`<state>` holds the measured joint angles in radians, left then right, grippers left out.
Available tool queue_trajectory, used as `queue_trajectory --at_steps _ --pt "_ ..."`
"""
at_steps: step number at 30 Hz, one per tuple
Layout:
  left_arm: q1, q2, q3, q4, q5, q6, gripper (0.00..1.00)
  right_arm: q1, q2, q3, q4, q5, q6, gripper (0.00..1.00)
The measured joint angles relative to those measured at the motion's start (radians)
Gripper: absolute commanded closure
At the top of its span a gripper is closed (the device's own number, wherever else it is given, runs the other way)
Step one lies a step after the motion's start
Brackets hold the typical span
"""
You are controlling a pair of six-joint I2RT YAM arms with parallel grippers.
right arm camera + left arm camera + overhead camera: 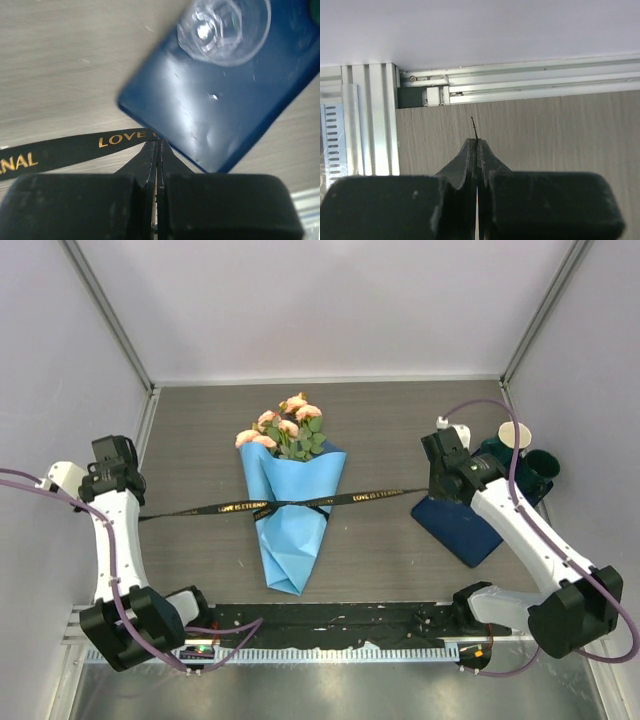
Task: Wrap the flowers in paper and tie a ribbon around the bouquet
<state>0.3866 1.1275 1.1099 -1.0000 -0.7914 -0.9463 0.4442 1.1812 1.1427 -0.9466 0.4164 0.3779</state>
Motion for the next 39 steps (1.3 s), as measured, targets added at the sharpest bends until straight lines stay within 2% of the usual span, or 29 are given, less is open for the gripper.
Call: queue_trajectory --at_steps 3,7,8,10,11,15,16,18,19,20,23,27,30,31,33,34,35,39 --pt "0.002 0.029 -0.056 0.027 0.018 0.008 1.00 -0.071 0.007 -0.152 0.041 -0.026 0.000 1.00" --pt "0.002 0.044 -0.144 0.103 0.119 0.043 0.97 -0.067 0.037 -0.194 0.085 -0.112 -0.003 1.00" --pt "0.002 0.044 -0.153 0.111 0.130 0.047 0.84 -0.066 0.043 -0.194 0.106 -0.131 -0.005 1.00" --pt "0.002 0.034 -0.187 0.145 0.178 0.061 0.65 -0.066 0.050 -0.194 0.143 -0.166 -0.010 0.95" --pt "0.002 0.024 -0.201 0.159 0.203 0.067 0.36 -0.066 0.058 -0.194 0.156 -0.183 -0.011 0.93" --pt "-0.001 -0.019 -0.232 0.203 0.309 0.072 0.01 -0.066 0.122 -0.194 0.192 -0.243 -0.021 0.75" --pt "-0.010 -0.026 -0.232 0.210 0.333 0.079 0.00 -0.066 0.146 -0.194 0.198 -0.251 -0.022 0.66" --pt "-0.040 -0.029 -0.232 0.221 0.370 0.086 0.00 -0.066 0.194 -0.194 0.201 -0.263 -0.018 0.57" --pt "-0.076 -0.029 -0.232 0.225 0.393 0.091 0.00 -0.066 0.212 -0.194 0.202 -0.262 -0.016 0.47" --pt "-0.111 -0.029 -0.232 0.226 0.424 0.093 0.00 -0.065 0.230 -0.194 0.202 -0.258 -0.012 0.43" --pt "-0.196 -0.037 -0.234 0.226 0.544 0.090 0.00 -0.059 0.249 -0.194 0.199 -0.223 -0.002 0.37" --pt "-0.240 -0.096 -0.312 0.302 0.805 0.068 0.00 -0.014 0.230 -0.191 0.210 -0.211 -0.004 0.36" --pt "-0.284 -0.068 -0.322 0.354 0.963 0.085 0.19 0.103 0.228 -0.190 0.290 -0.289 0.000 0.34" --pt "-0.307 -0.047 -0.316 0.380 1.017 0.093 0.29 0.155 0.229 -0.189 0.332 -0.339 0.008 0.34" --pt "-0.355 -0.008 -0.304 0.444 1.127 0.106 0.39 0.239 0.235 -0.188 0.430 -0.437 0.026 0.32" --pt "-0.376 0.002 -0.303 0.472 1.160 0.110 0.53 0.266 0.241 -0.188 0.470 -0.483 0.034 0.32" --pt "-0.407 0.010 -0.303 0.508 1.197 0.113 0.59 0.298 0.251 -0.188 0.526 -0.532 0.041 0.31" --pt "-0.502 0.027 -0.294 0.606 1.275 0.105 0.63 0.355 0.317 -0.185 0.641 -0.623 0.000 0.31"
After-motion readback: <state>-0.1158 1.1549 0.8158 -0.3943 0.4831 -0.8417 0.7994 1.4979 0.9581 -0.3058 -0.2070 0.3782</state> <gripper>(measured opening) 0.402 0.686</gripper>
